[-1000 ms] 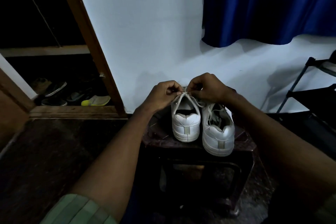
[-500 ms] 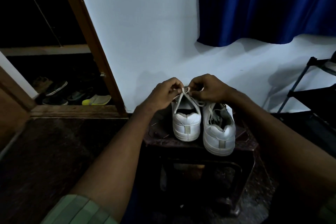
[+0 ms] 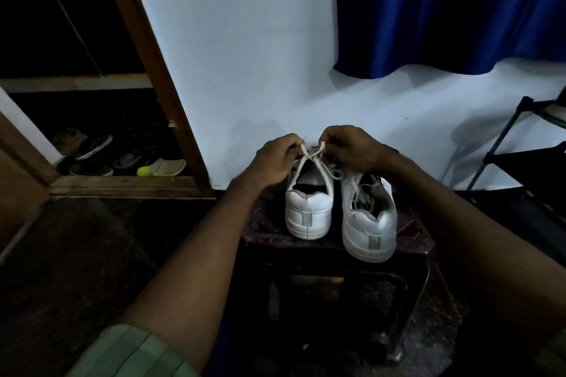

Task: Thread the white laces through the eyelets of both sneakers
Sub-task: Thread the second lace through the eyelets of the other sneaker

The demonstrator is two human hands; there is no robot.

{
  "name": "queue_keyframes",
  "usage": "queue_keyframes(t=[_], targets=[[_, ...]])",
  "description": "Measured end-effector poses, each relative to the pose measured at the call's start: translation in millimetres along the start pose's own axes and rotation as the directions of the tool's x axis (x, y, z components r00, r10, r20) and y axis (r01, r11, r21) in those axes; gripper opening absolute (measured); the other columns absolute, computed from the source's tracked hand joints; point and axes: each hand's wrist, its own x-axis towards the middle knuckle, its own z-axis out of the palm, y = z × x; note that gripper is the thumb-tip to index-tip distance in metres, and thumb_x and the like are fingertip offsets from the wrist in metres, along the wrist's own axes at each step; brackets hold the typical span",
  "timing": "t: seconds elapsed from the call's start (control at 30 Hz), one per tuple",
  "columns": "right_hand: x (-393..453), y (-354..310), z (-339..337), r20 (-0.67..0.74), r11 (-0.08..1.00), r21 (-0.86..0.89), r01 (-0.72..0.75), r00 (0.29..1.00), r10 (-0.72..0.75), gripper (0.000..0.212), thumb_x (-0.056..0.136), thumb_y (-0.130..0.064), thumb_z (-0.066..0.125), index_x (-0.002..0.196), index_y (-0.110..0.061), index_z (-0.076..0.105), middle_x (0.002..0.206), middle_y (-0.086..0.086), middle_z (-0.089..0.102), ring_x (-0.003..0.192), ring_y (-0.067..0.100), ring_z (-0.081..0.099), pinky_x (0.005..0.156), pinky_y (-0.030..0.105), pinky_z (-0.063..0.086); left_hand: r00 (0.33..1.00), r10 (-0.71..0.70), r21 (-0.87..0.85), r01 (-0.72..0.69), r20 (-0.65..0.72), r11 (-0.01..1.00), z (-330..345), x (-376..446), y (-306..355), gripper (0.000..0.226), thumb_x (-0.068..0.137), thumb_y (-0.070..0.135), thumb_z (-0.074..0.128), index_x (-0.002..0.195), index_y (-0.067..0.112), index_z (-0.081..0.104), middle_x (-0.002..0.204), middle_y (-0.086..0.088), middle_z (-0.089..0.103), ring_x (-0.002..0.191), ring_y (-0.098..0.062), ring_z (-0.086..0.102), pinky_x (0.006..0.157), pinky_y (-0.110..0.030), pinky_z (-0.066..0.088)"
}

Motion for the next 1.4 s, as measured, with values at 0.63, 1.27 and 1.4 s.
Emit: queue_keyframes(t=[0.63, 1.27, 1.4], targets=[[-29, -17, 0, 0.038, 0.998, -0.041, -0.047, 0.998, 0.049, 0.006, 0.085, -0.021, 0.071, 0.085, -0.015, 0.069, 0.081, -0.001, 0.073, 0.076, 0.014, 0.07, 0.074, 0.036, 0.057, 0.953, -0.302, -0.187, 0.296, -0.006, 0.937, -5, -22, 19, 0.041, 0.1, 0.044, 0.058, 0.091, 0.011, 0.08, 0.098, -0.009, 0.079, 0.1, -0.022, 0.072, 0.094, -0.04, 0.055], [-19, -24, -2, -0.07, 0.503, 0.858, -0.104, 0.947, 0.314, 0.021, 0.106, -0.018, 0.04, 0.086, -0.015, 0.044, 0.072, 0.011, 0.065, 0.078, 0.033, 0.065, 0.08, 0.044, 0.053, 0.799, -0.581, -0.984, 0.077, 0.159, -0.164, 5, -6, 53, 0.037, 0.105, 0.017, 0.044, 0.068, 0.018, 0.042, 0.049, 0.003, 0.041, 0.048, -0.014, 0.04, 0.065, -0.031, 0.054], [-16, -25, 7, -0.128, 0.753, 0.643, -0.138, 0.951, 0.283, 0.019, 0.107, -0.019, 0.045, 0.088, -0.017, 0.046, 0.062, 0.0, 0.05, 0.058, 0.021, 0.051, 0.053, 0.025, 0.039, 0.737, -0.674, -0.985, 0.147, 0.046, 0.093, 17, -1, 58, 0.032, 0.099, 0.018, 0.047, 0.068, 0.021, 0.043, 0.051, 0.006, 0.025, 0.042, -0.013, 0.021, 0.046, -0.022, 0.029]])
